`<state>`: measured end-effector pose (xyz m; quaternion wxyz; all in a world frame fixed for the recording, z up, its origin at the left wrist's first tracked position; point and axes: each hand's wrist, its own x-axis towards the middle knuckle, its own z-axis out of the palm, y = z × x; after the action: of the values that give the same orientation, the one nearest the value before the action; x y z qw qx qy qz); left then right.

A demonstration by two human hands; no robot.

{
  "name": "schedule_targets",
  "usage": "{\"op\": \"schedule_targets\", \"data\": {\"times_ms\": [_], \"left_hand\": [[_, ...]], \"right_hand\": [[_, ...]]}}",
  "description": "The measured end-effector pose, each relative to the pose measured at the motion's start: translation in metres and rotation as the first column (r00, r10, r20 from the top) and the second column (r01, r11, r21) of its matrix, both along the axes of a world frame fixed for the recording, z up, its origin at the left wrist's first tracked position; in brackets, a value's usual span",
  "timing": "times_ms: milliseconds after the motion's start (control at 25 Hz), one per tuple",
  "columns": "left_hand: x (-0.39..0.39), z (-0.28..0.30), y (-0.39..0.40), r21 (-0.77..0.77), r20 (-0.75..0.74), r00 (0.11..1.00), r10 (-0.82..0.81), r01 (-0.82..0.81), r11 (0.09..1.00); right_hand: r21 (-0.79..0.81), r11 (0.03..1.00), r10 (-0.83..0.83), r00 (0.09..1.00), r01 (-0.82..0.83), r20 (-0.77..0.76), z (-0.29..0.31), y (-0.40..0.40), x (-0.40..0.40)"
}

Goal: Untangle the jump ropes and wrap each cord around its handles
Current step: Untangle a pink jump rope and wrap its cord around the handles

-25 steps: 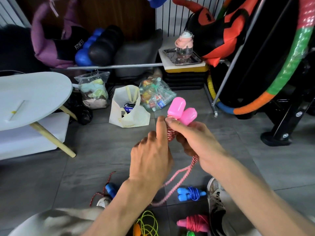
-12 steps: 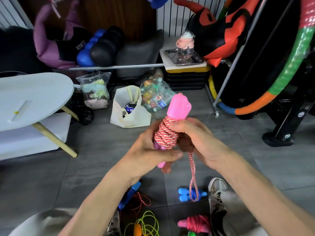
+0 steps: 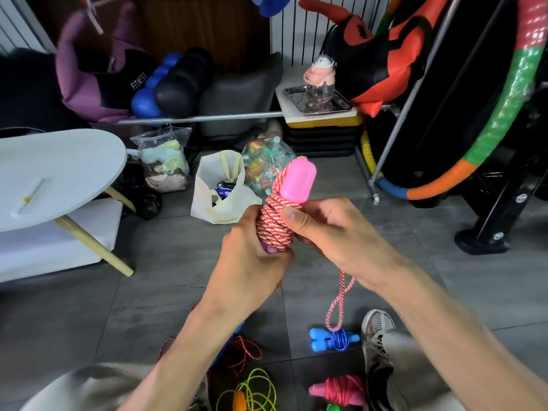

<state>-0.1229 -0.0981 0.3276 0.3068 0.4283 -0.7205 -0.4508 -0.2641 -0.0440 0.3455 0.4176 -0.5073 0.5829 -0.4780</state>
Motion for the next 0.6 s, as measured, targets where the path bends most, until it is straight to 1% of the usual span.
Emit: {"op": "schedule_targets", "data": {"times_ms": [80, 160, 200, 240, 280, 320, 360, 400, 440, 480, 520, 600], "left_hand": [[0.001, -0.004, 0.001, -0.149, 0.121, 0.989, 0.089, -0.07, 0.986], [0.0, -0.008, 0.005, -0.35, 0.298, 0.94, 0.165, -0.053, 0.935], [-0.001, -0.009, 0.008, -0.402, 0.334, 0.924, 0.187, -0.04, 0.915], [-0.001, -0.009, 0.008, -0.378, 0.347, 0.924, 0.162, -0.02, 0.925], [0.0, -0.008, 0.005, -0.257, 0.295, 0.953, 0.071, 0.007, 0.966], [0.002, -0.004, 0.002, -0.004, 0.128, 0.989, -0.074, 0.075, 0.997], [0.005, 0.001, -0.002, 0.287, -0.147, 0.971, -0.188, 0.224, 0.931], [0.01, 0.003, -0.006, 0.486, -0.386, 0.898, -0.21, 0.392, 0.781], [0.015, 0.006, -0.009, 0.561, -0.497, 0.841, -0.213, 0.498, 0.661], [0.018, 0.006, -0.009, 0.567, -0.494, 0.831, -0.256, 0.532, 0.629], [0.019, 0.007, -0.009, 0.556, -0.437, 0.851, -0.291, 0.509, 0.657], [0.013, 0.006, -0.006, 0.484, -0.247, 0.932, -0.265, 0.355, 0.8]], "right_hand": [[-0.016, 1.0, -0.013, 0.999, 0.013, -0.043, -0.004, 0.0, 0.003], [-0.004, 0.999, -0.049, 0.997, 0.049, 0.061, -0.009, 0.0, 0.006], [0.017, 0.996, -0.087, 0.99, 0.085, 0.112, -0.008, 0.0, 0.008], [0.021, 0.994, -0.112, 0.986, 0.11, 0.123, -0.01, -0.002, 0.008], [0.017, 0.993, -0.12, 0.985, 0.119, 0.125, -0.012, -0.004, 0.006], [0.005, 0.996, -0.093, 0.985, 0.093, 0.144, -0.014, -0.005, 0.003], [-0.009, 0.999, -0.031, 0.982, 0.033, 0.188, -0.014, -0.005, 0.001], [-0.033, 0.998, 0.057, 0.971, -0.051, 0.233, -0.015, -0.005, 0.001], [-0.057, 0.991, 0.129, 0.955, -0.118, 0.268, -0.013, -0.004, 0.002], [-0.071, 0.987, 0.157, 0.951, -0.143, 0.268, -0.012, -0.002, 0.002], [-0.061, 0.988, 0.15, 0.959, -0.139, 0.241, -0.01, -0.002, 0.002], [0.014, 0.996, 0.081, 0.988, -0.084, 0.128, -0.011, -0.002, -0.001]]}}
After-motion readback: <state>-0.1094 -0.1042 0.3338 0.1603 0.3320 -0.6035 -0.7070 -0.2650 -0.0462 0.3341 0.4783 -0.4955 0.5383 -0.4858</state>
